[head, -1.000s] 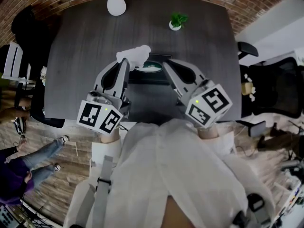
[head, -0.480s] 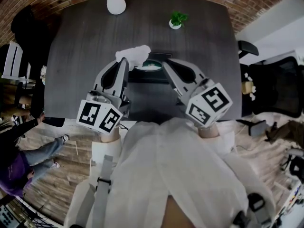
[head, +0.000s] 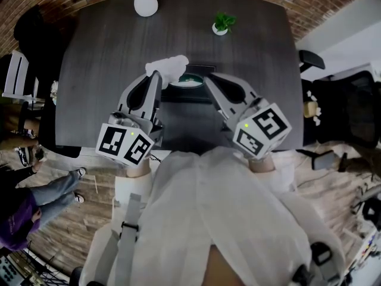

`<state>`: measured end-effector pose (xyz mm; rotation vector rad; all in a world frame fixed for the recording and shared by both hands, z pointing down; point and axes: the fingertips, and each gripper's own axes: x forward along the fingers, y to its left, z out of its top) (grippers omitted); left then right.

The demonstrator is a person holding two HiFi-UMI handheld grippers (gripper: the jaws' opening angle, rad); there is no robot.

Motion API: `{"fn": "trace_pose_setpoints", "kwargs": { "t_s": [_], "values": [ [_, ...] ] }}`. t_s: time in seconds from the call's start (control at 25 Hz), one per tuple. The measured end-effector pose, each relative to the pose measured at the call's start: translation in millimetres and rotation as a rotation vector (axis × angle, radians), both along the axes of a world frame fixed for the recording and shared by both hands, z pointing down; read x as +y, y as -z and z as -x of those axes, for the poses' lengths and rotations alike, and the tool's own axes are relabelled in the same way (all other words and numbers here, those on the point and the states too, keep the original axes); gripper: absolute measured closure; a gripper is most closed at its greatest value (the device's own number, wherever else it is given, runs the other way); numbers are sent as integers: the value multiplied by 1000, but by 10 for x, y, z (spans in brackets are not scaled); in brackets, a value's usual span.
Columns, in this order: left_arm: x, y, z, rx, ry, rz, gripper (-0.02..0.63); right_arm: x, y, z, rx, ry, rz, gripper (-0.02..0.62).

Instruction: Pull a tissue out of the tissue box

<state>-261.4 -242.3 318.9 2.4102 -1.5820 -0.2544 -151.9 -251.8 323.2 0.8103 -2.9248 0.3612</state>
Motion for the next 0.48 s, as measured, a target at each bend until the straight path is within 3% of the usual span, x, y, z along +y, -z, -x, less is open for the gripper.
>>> {"fn": "trace_pose_setpoints", "kwargs": {
  "t_s": [0.48],
  "values": [
    [-4, -19, -12, 2, -2, 5, 598, 8, -14, 23, 7, 11, 0, 592]
  ]
}}
